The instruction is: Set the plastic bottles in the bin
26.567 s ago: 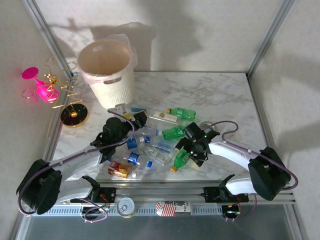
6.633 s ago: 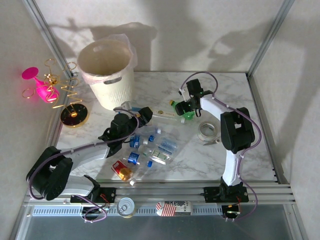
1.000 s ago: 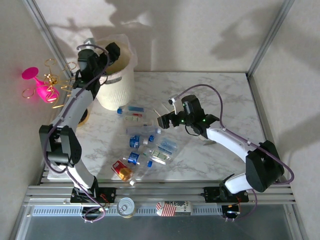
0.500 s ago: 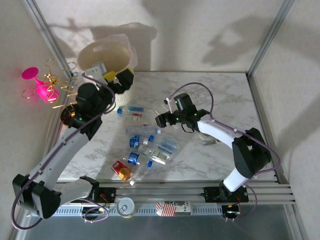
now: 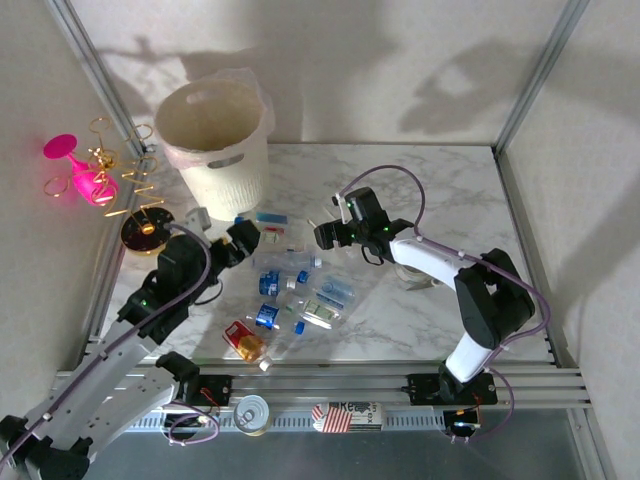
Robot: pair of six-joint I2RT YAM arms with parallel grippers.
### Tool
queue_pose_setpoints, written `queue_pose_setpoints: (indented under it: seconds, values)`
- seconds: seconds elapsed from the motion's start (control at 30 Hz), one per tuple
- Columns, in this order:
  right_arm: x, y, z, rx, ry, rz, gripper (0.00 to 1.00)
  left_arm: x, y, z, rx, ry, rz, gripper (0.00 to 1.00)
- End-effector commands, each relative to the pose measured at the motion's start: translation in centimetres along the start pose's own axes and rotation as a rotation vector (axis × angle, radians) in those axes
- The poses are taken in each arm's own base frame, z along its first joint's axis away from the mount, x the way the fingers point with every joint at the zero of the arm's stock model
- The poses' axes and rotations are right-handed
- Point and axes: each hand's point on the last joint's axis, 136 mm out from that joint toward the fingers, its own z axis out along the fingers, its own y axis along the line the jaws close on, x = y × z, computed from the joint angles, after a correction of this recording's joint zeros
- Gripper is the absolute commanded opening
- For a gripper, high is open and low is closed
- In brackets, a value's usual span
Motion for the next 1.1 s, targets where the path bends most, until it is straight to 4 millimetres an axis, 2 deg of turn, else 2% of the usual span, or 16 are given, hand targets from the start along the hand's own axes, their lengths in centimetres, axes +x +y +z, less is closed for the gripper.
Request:
queue_pose_setpoints:
  seconds: [0.0,0.17,0.33,0.4,0.5,0.63,0.83,1.07]
  values:
    - [-0.4,0.1,0.5,-0.015,-0.031,0.035,0.99,4.1,5.4,-1.5,-0.193,0.126,-0.102,1.00]
    - [0.4,0.2,0.9,-0.024,-0.019,0.051,0.99,6.2,8.4,-4.7,-0.310,0.197,-0.189,1.00]
    - [0.6,-0.1,1.1,-0.012,-0.015,0.042,0.99,10.1,12.5,-7.8,-0.493,0.326,-0.292,1.00]
    - [0.7,-0.2,1.3,-0.006,-0.012,0.041,0.99,10.9,13.7,-9.1,-0.559,0.356,-0.308,1.00]
    - [1.4,-0.3,1.5,-0.004,-0.004,0.046,0.99,11.4,14.5,-10.1,-0.618,0.380,-0.319,1.00]
    - [2.2,-0.5,1.8,-0.002,0.007,0.058,0.99,13.0,15.2,-10.2,-0.654,0.426,-0.377,0.98]
    - [2.9,-0.9,1.9,0.018,0.020,0.054,0.99,16.1,16.2,-9.3,-0.642,0.482,-0.502,0.94]
    - [3.3,-1.2,2.0,0.034,0.028,0.051,0.99,16.1,14.6,-7.5,-0.584,0.488,-0.488,0.93]
